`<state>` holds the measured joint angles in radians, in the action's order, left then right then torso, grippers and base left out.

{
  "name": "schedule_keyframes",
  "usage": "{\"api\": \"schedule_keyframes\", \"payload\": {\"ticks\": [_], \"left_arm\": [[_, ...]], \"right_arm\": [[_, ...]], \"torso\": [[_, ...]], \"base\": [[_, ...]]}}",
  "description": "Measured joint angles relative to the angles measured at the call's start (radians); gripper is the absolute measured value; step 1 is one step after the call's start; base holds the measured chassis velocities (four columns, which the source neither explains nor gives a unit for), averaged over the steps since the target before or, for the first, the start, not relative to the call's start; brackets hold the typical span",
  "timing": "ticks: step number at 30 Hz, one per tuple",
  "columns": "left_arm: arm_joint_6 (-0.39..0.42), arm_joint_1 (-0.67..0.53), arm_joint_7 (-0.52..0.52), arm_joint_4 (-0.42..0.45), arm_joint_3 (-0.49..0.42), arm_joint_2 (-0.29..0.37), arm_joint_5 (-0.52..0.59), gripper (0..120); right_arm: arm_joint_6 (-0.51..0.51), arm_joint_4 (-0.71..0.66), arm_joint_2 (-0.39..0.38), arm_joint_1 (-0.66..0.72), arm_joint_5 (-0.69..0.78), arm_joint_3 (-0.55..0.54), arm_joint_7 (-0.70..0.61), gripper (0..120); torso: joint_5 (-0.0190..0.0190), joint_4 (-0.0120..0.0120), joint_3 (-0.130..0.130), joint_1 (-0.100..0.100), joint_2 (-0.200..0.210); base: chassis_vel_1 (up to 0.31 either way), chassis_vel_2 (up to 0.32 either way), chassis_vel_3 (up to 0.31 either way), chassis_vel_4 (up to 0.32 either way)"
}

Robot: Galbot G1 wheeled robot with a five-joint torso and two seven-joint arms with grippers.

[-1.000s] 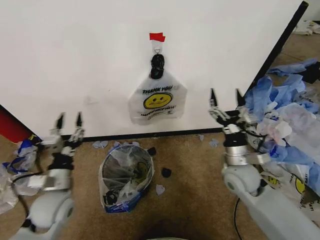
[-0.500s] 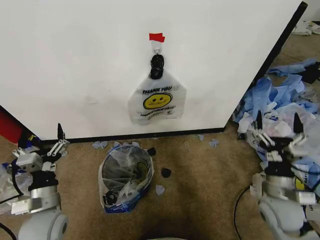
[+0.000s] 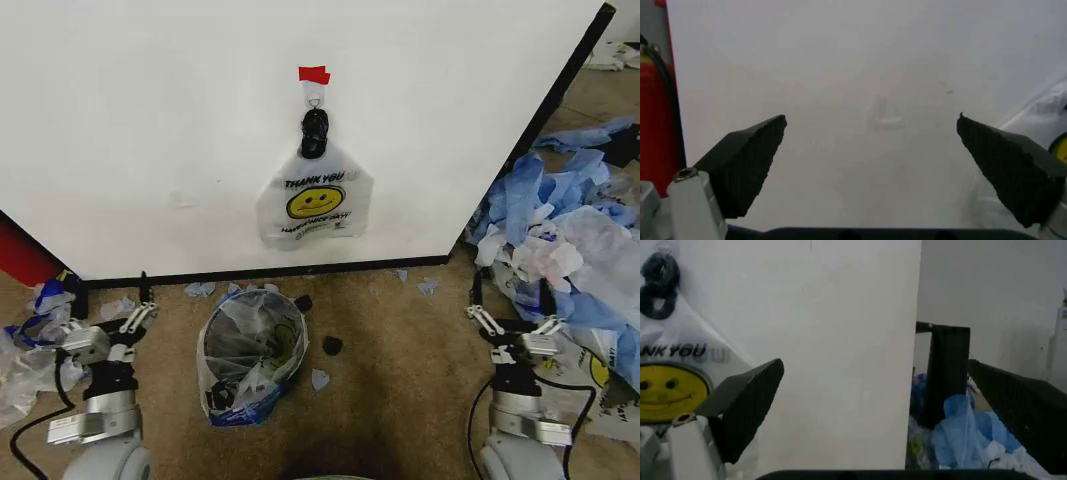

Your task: Pick up the garbage bag from the wall and place it over the trash bin.

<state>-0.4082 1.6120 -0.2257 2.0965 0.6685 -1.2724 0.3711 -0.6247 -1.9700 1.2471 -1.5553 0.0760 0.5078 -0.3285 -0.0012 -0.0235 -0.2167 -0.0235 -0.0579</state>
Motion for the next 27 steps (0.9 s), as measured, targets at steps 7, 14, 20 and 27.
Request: {"api": "schedule_keyframes", "payload": {"ticks": [7, 14, 20, 27], "left_arm": [[0.037, -0.038, -0.015, -0.024, -0.015, 0.020, 0.004, 100], [0.036, -0.048, -0.016, -0.037, -0.015, 0.020, -0.012, 100], [0.035, -0.049, -0.017, -0.037, -0.015, 0.021, -0.013, 100], [0.034, -0.049, -0.017, -0.037, -0.014, 0.021, -0.013, 100]], "right_arm": [[0.007, 0.035, 0.026, 0.024, -0.009, -0.017, 0.003, 100], [0.008, 0.043, 0.028, 0.030, -0.012, -0.022, 0.004, 100], [0.009, 0.043, 0.027, 0.030, -0.011, -0.023, 0.004, 100], [0.009, 0.043, 0.027, 0.030, -0.010, -0.023, 0.004, 100]], "torso": [[0.0000, 0.0000, 0.000, 0.000, 0.000], [0.0000, -0.0002, 0.000, 0.000, 0.000], [0.0000, -0.0002, 0.000, 0.000, 0.000], [0.0000, -0.0002, 0.000, 0.000, 0.000]], "base": [[0.000, 0.000, 0.000, 0.000], [0.000, 0.000, 0.000, 0.000], [0.000, 0.000, 0.000, 0.000], [0.000, 0.000, 0.000, 0.000]]}}
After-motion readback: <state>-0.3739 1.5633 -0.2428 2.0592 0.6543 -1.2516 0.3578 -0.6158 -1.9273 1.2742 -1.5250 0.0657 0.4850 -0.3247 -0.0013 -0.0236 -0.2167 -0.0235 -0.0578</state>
